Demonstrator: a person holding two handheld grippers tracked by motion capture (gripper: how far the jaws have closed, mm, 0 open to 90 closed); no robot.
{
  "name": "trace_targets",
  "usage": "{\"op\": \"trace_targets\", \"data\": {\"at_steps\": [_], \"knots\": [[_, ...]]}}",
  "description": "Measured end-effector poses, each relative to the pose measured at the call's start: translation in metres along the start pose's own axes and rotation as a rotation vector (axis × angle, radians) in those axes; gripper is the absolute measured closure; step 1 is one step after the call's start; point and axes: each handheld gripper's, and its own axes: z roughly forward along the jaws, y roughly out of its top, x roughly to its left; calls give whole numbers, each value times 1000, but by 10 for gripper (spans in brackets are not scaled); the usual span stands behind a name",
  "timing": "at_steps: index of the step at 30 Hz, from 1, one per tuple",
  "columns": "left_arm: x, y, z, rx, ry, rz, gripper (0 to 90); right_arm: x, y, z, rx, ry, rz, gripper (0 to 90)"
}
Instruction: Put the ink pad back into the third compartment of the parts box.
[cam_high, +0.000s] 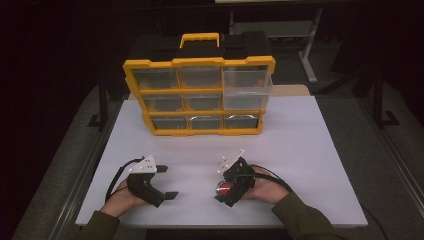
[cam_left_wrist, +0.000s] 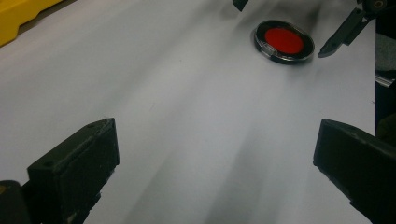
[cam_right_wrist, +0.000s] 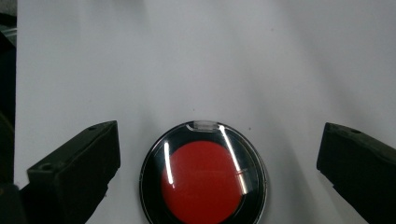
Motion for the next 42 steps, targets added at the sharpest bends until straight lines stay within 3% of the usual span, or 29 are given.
{"op": "trace_targets", "data": {"at_steps": [18, 42], "knots": [[0, 0, 0, -2, -4, 3, 0, 4, -3, 5, 61, 13, -45, 0], [0, 0, -1, -1, 0, 0, 0, 4, -6, -3, 57, 5, -51, 246]]}}
